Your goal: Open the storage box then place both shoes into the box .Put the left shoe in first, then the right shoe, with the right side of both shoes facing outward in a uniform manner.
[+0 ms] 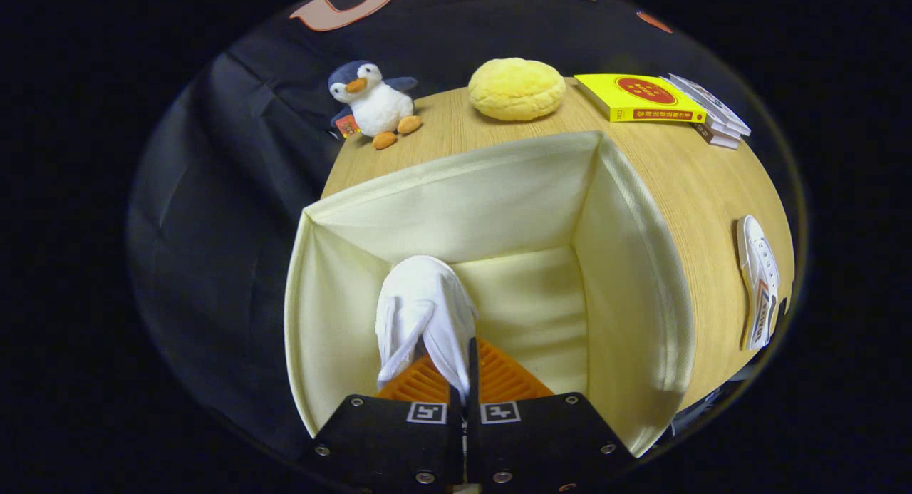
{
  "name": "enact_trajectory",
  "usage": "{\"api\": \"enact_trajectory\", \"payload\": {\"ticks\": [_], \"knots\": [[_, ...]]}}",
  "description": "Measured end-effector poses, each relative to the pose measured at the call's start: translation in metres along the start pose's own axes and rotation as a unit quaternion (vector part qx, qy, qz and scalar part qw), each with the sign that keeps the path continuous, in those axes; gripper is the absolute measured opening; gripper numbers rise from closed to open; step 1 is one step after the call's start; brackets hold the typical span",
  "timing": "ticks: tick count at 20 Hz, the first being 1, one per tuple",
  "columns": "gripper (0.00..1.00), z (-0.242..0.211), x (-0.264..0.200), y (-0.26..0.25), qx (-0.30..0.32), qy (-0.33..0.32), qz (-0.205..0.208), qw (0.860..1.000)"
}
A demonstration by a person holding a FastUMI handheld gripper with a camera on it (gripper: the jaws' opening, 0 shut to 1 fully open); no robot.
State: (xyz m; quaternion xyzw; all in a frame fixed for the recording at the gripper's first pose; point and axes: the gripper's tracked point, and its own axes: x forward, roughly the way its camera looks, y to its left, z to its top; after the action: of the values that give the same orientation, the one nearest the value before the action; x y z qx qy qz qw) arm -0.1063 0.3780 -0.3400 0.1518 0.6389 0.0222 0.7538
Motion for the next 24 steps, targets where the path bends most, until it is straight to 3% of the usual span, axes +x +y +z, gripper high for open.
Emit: {"api": "enact_trajectory", "payload": {"ticks": [3, 5, 7, 8, 11, 12, 15, 20, 24], "knots": [[0.03, -0.003, 0.01, 0.003, 0.008, 0.006, 0.005, 1.0], [0.05, -0.008, 0.009, 0.01, 0.005, 0.017, 0.039, 0.999], [0.14, -0.013, -0.003, 0.022, -0.002, 0.032, 0.093, 0.995], [0.24, -0.01, -0.013, 0.023, -0.006, 0.028, 0.113, 0.993], [0.38, -0.002, -0.038, 0.026, -0.009, 0.018, 0.177, 0.984], [0.47, -0.001, -0.048, 0.025, -0.012, 0.017, 0.196, 0.98], [0.62, 0.012, -0.082, 0.01, -0.033, -0.013, 0.239, 0.97], [0.79, 0.042, -0.127, -0.041, -0.08, -0.093, 0.248, 0.961], [0.87, 0.056, -0.13, -0.116, -0.079, -0.135, 0.2, 0.967]]}}
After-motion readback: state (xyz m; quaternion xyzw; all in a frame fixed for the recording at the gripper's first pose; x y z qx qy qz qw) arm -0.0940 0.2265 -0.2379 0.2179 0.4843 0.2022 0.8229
